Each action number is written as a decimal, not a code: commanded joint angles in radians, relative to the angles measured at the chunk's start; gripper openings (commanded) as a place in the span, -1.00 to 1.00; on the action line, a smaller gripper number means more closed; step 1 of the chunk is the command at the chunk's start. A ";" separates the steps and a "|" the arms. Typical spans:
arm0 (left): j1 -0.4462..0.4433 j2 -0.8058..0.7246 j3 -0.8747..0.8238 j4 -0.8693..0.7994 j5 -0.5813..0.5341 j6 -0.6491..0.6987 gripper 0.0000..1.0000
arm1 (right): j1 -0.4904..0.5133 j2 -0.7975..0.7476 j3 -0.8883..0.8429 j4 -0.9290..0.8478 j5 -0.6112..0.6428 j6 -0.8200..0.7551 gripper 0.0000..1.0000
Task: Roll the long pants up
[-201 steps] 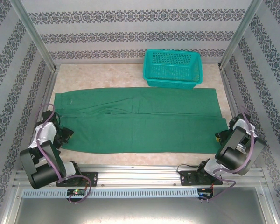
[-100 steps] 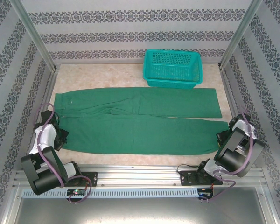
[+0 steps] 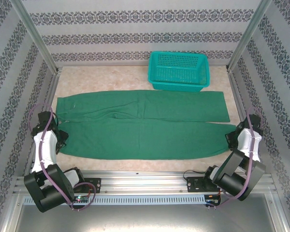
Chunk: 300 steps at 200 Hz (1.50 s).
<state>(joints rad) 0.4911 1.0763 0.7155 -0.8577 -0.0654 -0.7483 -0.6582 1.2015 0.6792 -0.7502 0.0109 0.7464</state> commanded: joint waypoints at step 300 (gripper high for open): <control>0.014 0.052 -0.099 0.122 0.027 -0.037 -1.00 | 0.001 -0.045 -0.035 0.029 -0.033 0.013 -1.00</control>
<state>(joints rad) 0.4931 1.1961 0.5762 -0.5827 -0.0498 -0.8150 -0.6445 1.2015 0.6197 -0.6991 -0.0425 0.7387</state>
